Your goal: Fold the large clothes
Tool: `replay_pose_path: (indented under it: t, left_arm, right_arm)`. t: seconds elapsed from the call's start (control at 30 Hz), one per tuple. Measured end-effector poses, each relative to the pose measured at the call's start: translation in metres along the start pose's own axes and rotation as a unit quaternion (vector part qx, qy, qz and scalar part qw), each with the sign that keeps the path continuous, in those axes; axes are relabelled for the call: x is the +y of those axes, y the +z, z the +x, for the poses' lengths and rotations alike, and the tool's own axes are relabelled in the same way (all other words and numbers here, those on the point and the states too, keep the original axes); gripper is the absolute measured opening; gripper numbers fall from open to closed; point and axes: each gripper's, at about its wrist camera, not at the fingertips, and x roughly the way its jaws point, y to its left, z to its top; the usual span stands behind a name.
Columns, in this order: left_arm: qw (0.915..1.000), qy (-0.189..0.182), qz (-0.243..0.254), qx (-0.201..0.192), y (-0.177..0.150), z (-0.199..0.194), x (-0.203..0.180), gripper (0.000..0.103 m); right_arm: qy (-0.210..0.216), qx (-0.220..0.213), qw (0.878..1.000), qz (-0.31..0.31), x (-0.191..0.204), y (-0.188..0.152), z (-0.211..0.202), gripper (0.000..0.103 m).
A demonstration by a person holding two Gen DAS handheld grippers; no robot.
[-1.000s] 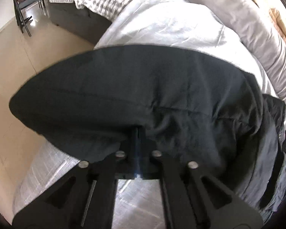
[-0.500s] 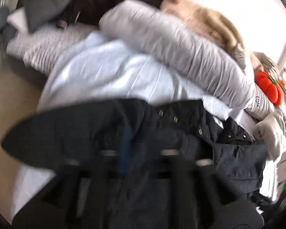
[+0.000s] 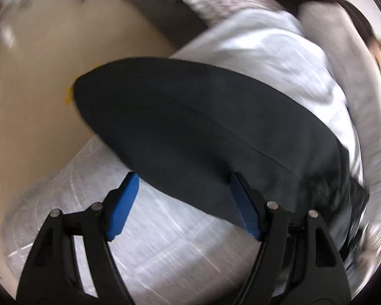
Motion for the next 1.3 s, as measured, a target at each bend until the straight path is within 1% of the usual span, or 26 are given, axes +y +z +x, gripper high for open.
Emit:
replay_pose_path:
  t: [0.1, 0.2, 0.23, 0.27, 0.3, 0.33, 0.37, 0.43, 0.47, 0.5, 0.53, 0.57, 0.6, 0.63, 0.7, 0.8, 0.87, 0.9, 1.0, 1.03, 1.07, 1.1, 1.17, 1.2, 1.27, 1.3]
  left_arm:
    - [0.9986, -0.026, -0.046, 0.007, 0.011, 0.013, 0.019, 0.075]
    - [0.9957, -0.051, -0.077, -0.008, 0.02, 0.021, 0.028, 0.074]
    - [0.9945, -0.057, -0.087, -0.013, 0.024, 0.023, 0.03, 0.063]
    - [0.9934, -0.061, -0.096, -0.018, 0.026, 0.024, 0.033, 0.046]
    - [0.9924, -0.065, -0.102, -0.023, 0.029, 0.025, 0.034, 0.036]
    - [0.9923, -0.072, -0.098, -0.026, 0.033, 0.024, 0.033, 0.017]
    - [0.9928, -0.075, -0.089, -0.029, 0.034, 0.023, 0.03, 0.008]
    - [0.9947, -0.069, -0.052, -0.056, 0.041, 0.01, 0.012, 0.006]
    - [0.9935, -0.068, -0.026, -0.088, 0.038, -0.006, 0.0, 0.006]
    - [0.9914, -0.071, -0.008, -0.11, 0.037, -0.018, -0.008, 0.006]
    - [0.9871, -0.081, 0.015, -0.137, 0.035, -0.034, -0.021, 0.006]
    - [0.98, -0.101, 0.041, -0.167, 0.03, -0.055, -0.037, 0.006]
    - [0.9744, -0.115, 0.057, -0.185, 0.027, -0.068, -0.05, 0.006]
    - [0.9647, -0.14, 0.083, -0.207, 0.02, -0.09, -0.069, 0.006]
    - [0.9465, -0.185, 0.124, -0.234, 0.009, -0.123, -0.102, 0.006]
    - [0.9094, -0.261, 0.201, -0.254, -0.029, -0.171, -0.159, 0.006]
    - [0.8883, -0.292, 0.248, -0.254, -0.055, -0.189, -0.191, 0.006]
    - [0.8736, -0.31, 0.282, -0.248, -0.076, -0.199, -0.214, 0.006]
    - [0.8427, -0.338, 0.354, -0.224, -0.127, -0.207, -0.258, 0.006]
    - [0.831, -0.348, 0.382, -0.205, -0.149, -0.205, -0.271, 0.006]
    - [0.8223, -0.357, 0.4, -0.19, -0.165, -0.202, -0.279, 0.006]
    - [0.8108, -0.363, 0.428, -0.165, -0.189, -0.194, -0.291, 0.006]
    - [0.7957, -0.364, 0.464, -0.138, -0.219, -0.179, -0.3, 0.006]
    - [0.7838, -0.358, 0.495, -0.112, -0.243, -0.164, -0.306, 0.006]
    - [0.7702, -0.345, 0.533, -0.061, -0.271, -0.138, -0.309, 0.008]
    - [0.76, -0.321, 0.565, -0.021, -0.291, -0.115, -0.312, 0.009]
  right_arm:
    - [-0.004, 0.006, 1.0, -0.008, 0.007, 0.0, 0.005, 0.083]
    - [-0.01, 0.01, 1.0, -0.015, 0.013, -0.001, 0.01, 0.083]
    - [-0.011, 0.011, 1.0, -0.016, 0.015, -0.001, 0.01, 0.083]
    - [-0.012, 0.011, 1.0, -0.018, 0.016, -0.002, 0.01, 0.083]
    - [-0.012, 0.011, 1.0, -0.02, 0.016, -0.002, 0.01, 0.083]
    - [-0.012, 0.01, 1.0, -0.021, 0.017, -0.001, 0.01, 0.083]
    - [-0.012, 0.006, 1.0, -0.022, 0.017, -0.001, 0.009, 0.083]
    - [-0.013, 0.0, 1.0, -0.021, 0.015, -0.001, 0.006, 0.083]
    - [-0.013, -0.004, 1.0, -0.019, 0.014, -0.001, 0.004, 0.082]
    - [-0.014, -0.007, 1.0, -0.016, 0.013, -0.001, 0.002, 0.082]
    - [-0.013, -0.01, 1.0, -0.013, 0.011, 0.0, 0.001, 0.082]
    - [-0.011, -0.014, 1.0, -0.009, 0.009, 0.001, -0.001, 0.082]
    - [-0.01, -0.016, 1.0, -0.006, 0.008, 0.003, -0.002, 0.082]
    - [-0.008, -0.02, 1.0, -0.002, 0.006, 0.004, -0.004, 0.082]
    - [-0.002, -0.027, 1.0, 0.004, 0.003, 0.007, -0.009, 0.082]
    - [0.01, -0.037, 0.999, 0.015, -0.002, 0.011, -0.013, 0.083]
    - [0.019, -0.045, 0.999, 0.022, -0.005, 0.014, -0.017, 0.082]
    - [0.022, -0.048, 0.998, 0.024, -0.007, 0.015, -0.018, 0.083]
    - [0.032, -0.059, 0.997, 0.032, -0.013, 0.018, -0.022, 0.083]
    - [0.036, -0.063, 0.997, 0.037, -0.016, 0.018, -0.023, 0.083]
    - [0.039, -0.065, 0.996, 0.04, -0.017, 0.019, -0.022, 0.083]
    - [0.041, -0.067, 0.996, 0.044, -0.019, 0.02, -0.021, 0.083]
    - [0.046, -0.067, 0.995, 0.055, -0.024, 0.02, -0.02, 0.083]
    - [0.05, -0.066, 0.995, 0.06, -0.026, 0.02, -0.019, 0.082]
    - [0.055, -0.065, 0.994, 0.064, -0.03, 0.019, -0.017, 0.083]
    - [0.056, -0.065, 0.994, 0.065, -0.033, 0.019, -0.018, 0.083]
